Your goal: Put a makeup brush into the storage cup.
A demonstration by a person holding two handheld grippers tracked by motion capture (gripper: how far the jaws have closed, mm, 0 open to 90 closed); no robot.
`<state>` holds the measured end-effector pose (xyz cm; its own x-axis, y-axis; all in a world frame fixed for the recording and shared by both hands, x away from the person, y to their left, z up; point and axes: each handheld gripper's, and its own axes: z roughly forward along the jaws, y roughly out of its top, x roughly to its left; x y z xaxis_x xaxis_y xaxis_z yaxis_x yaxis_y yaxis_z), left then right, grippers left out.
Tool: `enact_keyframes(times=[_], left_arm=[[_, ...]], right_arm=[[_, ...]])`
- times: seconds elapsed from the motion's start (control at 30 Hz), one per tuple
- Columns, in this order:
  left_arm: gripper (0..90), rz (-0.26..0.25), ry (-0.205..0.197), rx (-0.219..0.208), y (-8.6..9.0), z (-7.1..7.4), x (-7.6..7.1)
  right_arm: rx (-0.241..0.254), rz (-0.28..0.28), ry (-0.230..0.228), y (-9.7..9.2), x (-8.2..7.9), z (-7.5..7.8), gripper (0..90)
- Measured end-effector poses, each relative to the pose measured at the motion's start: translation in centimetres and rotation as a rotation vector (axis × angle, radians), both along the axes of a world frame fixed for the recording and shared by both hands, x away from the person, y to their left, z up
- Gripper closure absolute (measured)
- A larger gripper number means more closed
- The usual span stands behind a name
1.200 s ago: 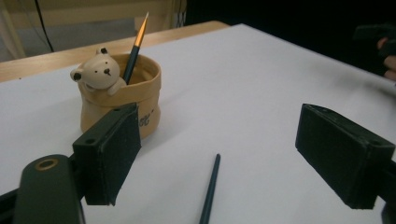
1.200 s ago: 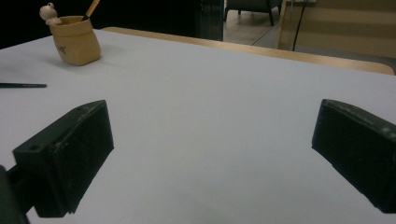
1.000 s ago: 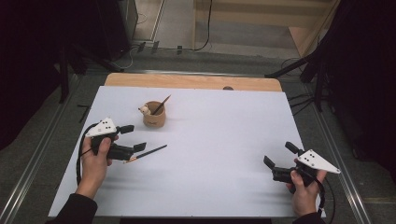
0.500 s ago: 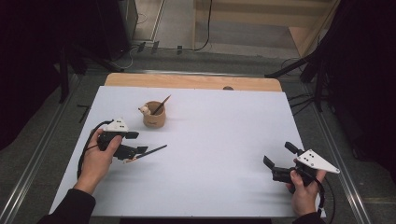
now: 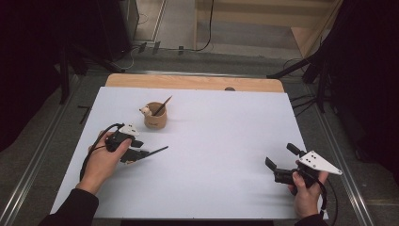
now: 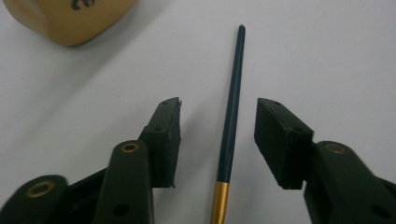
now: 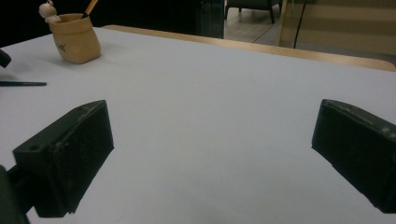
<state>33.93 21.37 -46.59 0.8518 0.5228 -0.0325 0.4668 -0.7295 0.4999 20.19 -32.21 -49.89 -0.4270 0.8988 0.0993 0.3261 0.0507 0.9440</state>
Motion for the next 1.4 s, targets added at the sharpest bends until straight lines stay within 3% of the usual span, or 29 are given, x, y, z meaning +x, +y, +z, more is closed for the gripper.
enact_keyframes(times=[0.13, 0.27, 0.6, 0.8, 0.93, 1.1, 1.23, 1.4], left_arm=[[60.8, -0.015, 0.03, 0.027, -0.2, -0.4, 0.1], [62.7, -0.033, 0.09, 0.036, -0.5, -0.7, 0.2], [62.8, -0.024, 0.087, 0.078, -1.1, -0.8, 0.4], [54.0, -0.031, 0.107, 0.1, -1.7, -0.7, 0.2], [48.2, -0.051, 0.098, 0.124, -1.9, -0.7, 0.1], [64.4, -0.042, 0.052, 0.151, -1.9, -0.6, -0.1], [76.5, -0.074, 0.049, 0.177, -2.2, -0.5, -0.3], [82.6, -0.094, 0.046, 0.206, -2.7, -0.6, -0.6]], right_arm=[[0.0, 0.001, 0.001, 0.0, 0.0, 0.0, 0.0], [0.001, -0.001, 0.006, 0.0, 0.0, -0.1, 0.0], [0.0, -0.002, 0.007, 0.0, 0.1, -0.1, 0.0], [-0.001, -0.001, 0.005, 0.0, 0.1, -0.1, 0.0], [-0.002, -0.004, 0.008, 0.0, 0.1, -0.1, 0.0], [-0.001, -0.005, 0.011, 0.0, 0.1, -0.1, 0.0], [-0.001, -0.007, 0.012, 0.0, 0.1, -0.1, 0.0], [-0.005, -0.007, 0.012, 0.0, 0.2, -0.2, 0.0]])
